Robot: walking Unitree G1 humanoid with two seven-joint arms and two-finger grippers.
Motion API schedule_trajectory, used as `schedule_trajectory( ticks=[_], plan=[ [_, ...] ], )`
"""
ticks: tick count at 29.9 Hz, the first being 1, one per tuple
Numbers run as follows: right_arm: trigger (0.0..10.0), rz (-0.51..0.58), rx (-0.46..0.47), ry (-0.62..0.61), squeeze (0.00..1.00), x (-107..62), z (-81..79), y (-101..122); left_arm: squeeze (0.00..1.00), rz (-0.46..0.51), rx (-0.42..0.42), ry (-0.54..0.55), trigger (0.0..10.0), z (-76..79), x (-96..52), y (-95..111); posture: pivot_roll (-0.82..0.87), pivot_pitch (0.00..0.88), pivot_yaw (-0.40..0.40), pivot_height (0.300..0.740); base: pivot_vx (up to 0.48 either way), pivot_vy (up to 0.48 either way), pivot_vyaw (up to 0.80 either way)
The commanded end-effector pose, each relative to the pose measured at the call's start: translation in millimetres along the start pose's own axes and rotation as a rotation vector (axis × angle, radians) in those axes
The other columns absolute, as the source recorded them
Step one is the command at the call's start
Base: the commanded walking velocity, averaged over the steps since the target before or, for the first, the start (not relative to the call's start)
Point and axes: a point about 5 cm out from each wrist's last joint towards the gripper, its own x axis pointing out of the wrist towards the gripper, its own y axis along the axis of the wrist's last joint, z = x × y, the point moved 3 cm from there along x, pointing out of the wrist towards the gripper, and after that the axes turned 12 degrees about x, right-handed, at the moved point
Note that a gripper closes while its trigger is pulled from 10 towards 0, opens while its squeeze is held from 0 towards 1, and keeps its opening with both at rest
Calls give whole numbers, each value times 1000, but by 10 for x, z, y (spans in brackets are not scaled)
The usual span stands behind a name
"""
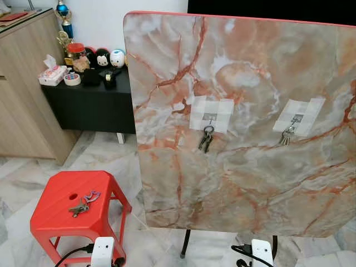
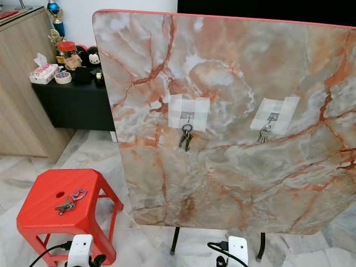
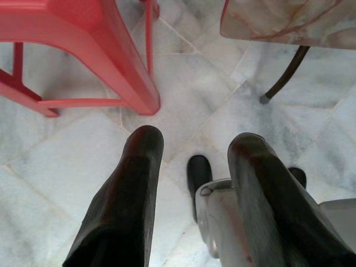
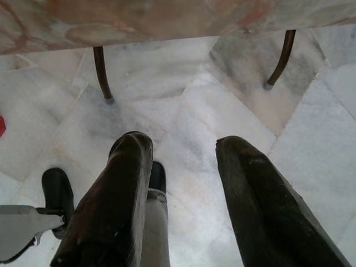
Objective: Hang keys on a hook
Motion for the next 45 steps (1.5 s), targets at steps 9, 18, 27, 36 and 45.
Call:
schedule_trajectory(
  ticks=[9, 18, 27, 36, 45],
  plan=[
    [10000, -4, 29, -20, 0, -11, 40, -60, 0, -34, 30, -14, 10000, -7, -13, -74, 84, 0, -31, 740, 0, 0, 0],
    [10000, -24, -10, -59, 0, -37, 204, -141, 0, -31, 10, -15, 10000, 38, -13, -76, 104, 0, -58, 740, 0, 69, 0],
    [10000, 4, -44, -49, 0, -20, 134, -56, 0, -47, 14, -12, 10000, 30, -27, -129, 98, 0, -56, 740, 0, 347, 434],
    [10000, 2, -49, -52, 0, -20, 120, -68, 0, -42, 15, -14, 10000, 38, -22, -113, 104, 0, -55, 740, 0, 443, 0],
    [10000, 16, -51, -73, 0, -19, 140, -39, 0, -46, 15, -15, 10000, 36, -23, -120, 112, 0, -58, 740, 0, 445, 0]
  ],
)
